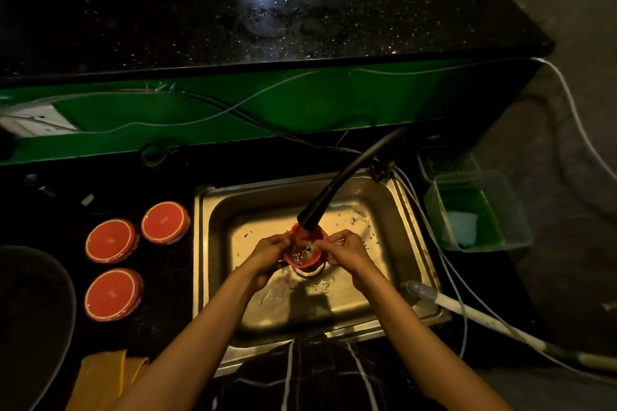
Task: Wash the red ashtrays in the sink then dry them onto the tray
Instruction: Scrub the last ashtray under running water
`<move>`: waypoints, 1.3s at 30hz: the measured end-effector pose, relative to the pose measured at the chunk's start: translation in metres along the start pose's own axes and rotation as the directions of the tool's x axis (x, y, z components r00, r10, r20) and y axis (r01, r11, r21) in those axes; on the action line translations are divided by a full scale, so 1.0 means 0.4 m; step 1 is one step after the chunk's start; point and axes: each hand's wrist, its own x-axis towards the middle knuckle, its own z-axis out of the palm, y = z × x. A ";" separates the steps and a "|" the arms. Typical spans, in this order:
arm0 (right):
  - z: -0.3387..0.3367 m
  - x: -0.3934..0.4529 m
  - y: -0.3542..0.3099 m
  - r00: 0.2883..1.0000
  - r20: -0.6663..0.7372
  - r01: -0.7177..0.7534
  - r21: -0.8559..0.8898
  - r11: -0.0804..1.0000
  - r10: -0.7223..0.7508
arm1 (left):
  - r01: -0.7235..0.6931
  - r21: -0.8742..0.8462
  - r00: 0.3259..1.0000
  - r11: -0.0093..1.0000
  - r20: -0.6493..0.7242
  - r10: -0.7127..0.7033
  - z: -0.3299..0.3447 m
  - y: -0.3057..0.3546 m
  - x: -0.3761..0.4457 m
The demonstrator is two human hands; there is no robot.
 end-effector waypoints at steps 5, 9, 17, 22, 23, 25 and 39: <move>-0.009 0.031 0.008 0.999 -0.015 0.046 -0.096 0.994 -0.048 | -0.087 -0.123 0.994 0.989 0.051 0.094 -0.013 -0.011 -0.008; 0.033 0.067 0.008 0.999 0.027 0.037 -0.116 0.993 -0.034 | -0.169 -0.052 0.985 0.984 0.009 0.170 -0.059 -0.018 -0.039; 0.096 0.046 -0.006 0.963 0.232 -0.116 -0.089 0.989 0.134 | -0.208 0.029 0.961 0.978 -0.180 0.210 -0.092 0.014 -0.064; 0.063 0.012 0.004 0.952 0.255 -0.180 0.024 0.983 0.168 | -0.072 0.087 0.966 0.994 -0.241 0.091 -0.090 0.036 -0.023; 0.052 0.014 0.009 0.957 0.240 -0.176 0.041 0.984 0.162 | -0.039 0.103 0.976 0.994 -0.209 0.060 -0.085 0.038 -0.016; 0.029 0.017 0.011 0.970 0.195 -0.155 0.048 0.987 0.143 | -0.004 0.102 0.990 0.995 -0.138 0.018 -0.060 0.039 -0.013; 0.034 0.088 -0.042 0.996 0.077 0.062 -0.262 0.963 -0.043 | -0.051 -0.189 0.997 0.981 -0.065 0.039 -0.055 -0.014 -0.010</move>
